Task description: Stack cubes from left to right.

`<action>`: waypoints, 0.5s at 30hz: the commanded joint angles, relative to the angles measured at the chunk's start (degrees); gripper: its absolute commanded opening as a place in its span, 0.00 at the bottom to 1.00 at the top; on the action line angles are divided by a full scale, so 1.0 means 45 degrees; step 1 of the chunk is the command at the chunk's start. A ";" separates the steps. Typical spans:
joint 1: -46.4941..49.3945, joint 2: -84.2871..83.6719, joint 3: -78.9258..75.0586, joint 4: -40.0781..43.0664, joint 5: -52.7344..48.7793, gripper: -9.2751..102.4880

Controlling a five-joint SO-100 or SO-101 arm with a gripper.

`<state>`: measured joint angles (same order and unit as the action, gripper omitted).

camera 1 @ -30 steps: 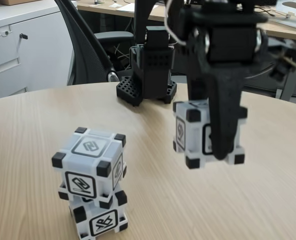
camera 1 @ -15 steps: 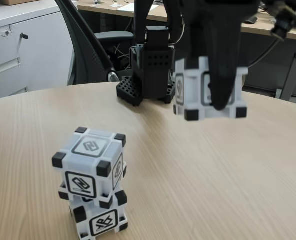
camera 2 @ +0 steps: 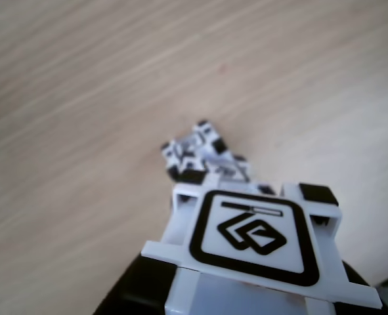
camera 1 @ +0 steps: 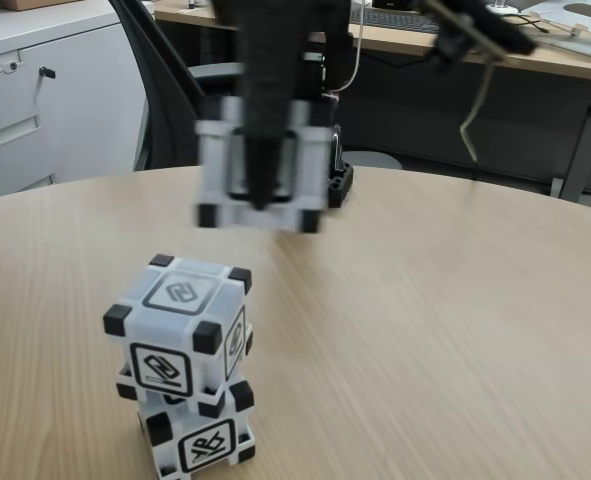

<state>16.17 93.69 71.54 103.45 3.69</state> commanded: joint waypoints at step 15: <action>0.2070 0.0547 -0.0273 -0.0098 -0.1094 0.11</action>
<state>24.87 93.69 71.54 103.54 -0.70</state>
